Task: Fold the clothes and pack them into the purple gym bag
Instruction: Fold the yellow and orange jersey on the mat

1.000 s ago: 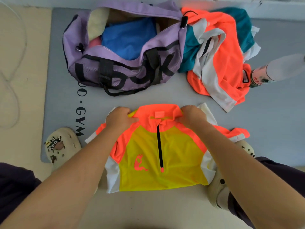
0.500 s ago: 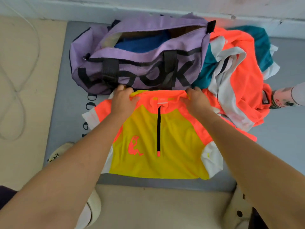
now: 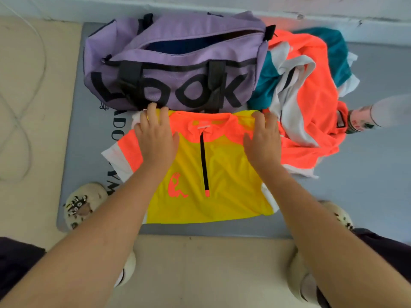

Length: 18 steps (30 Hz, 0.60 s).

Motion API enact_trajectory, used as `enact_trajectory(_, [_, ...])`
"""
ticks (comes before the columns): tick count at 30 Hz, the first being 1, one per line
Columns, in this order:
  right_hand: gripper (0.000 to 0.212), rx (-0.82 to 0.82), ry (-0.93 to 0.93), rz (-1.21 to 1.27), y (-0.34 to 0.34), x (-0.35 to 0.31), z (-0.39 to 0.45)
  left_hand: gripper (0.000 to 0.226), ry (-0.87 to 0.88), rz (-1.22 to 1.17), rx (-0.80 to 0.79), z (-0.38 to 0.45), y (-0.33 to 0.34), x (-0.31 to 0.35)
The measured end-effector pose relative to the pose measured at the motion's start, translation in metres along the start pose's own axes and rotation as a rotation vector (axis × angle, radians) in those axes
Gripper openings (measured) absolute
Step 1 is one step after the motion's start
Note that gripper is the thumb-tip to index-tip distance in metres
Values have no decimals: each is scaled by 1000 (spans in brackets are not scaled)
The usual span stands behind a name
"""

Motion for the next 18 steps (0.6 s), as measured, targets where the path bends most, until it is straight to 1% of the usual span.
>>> enact_trajectory(1, [45, 29, 33, 57, -4, 11, -19, 58, 54, -25, 18, -21, 3, 12])
enact_trajectory(2, [42, 57, 90, 122, -6, 24, -39, 56, 102, -54, -6, -44, 10, 26])
enact_trajectory(4, [33, 83, 253, 213, -6, 57, -79, 52, 131, -94, -161, -86, 31, 51])
enact_trajectory(5, [31, 51, 338, 239, -3, 74, -96, 53, 111, -95, -265, -104, 42, 61])
enact_trajectory(6, [32, -30, 416, 275, 3, 90, -111, 55, 78, -98, -362, -121, 53, 68])
enact_trajectory(8, [36, -301, 514, 361, 20, 112, -134, 62, 25, -103, -494, -146, 70, 73])
enact_trajectory(9, [38, -427, 502, 351, 25, 118, -141, 64, 23, -110, -521, -153, 75, 72])
enact_trajectory(10, [39, -517, 469, 301, 29, 124, -146, 66, 30, -119, -532, -157, 77, 71])
enact_trajectory(12, [38, -608, 425, 197, 31, 135, -151, 68, 48, -132, -553, -162, 77, 65])
enact_trajectory(14, [43, -651, 421, 170, 29, 147, -154, 70, 72, -99, -588, -162, 77, 60])
enact_trajectory(15, [40, -686, 427, 129, 28, 156, -155, 70, 87, -68, -595, -162, 77, 58])
enact_trajectory(17, [22, -770, 395, -16, 26, 168, -158, 71, 108, -19, -601, -159, 76, 55])
enact_trajectory(18, [18, -785, 376, -46, 25, 171, -157, 71, 111, -7, -602, -159, 76, 56])
Point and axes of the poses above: each hand's wrist, its own z-axis towards the middle knuckle, its own y-axis out of the palm, x = y × z, the point moved 5 cm from there along z, towards the middle knuckle, and after that the axes turned 7 degrees about -z, right-handed, at the moved point
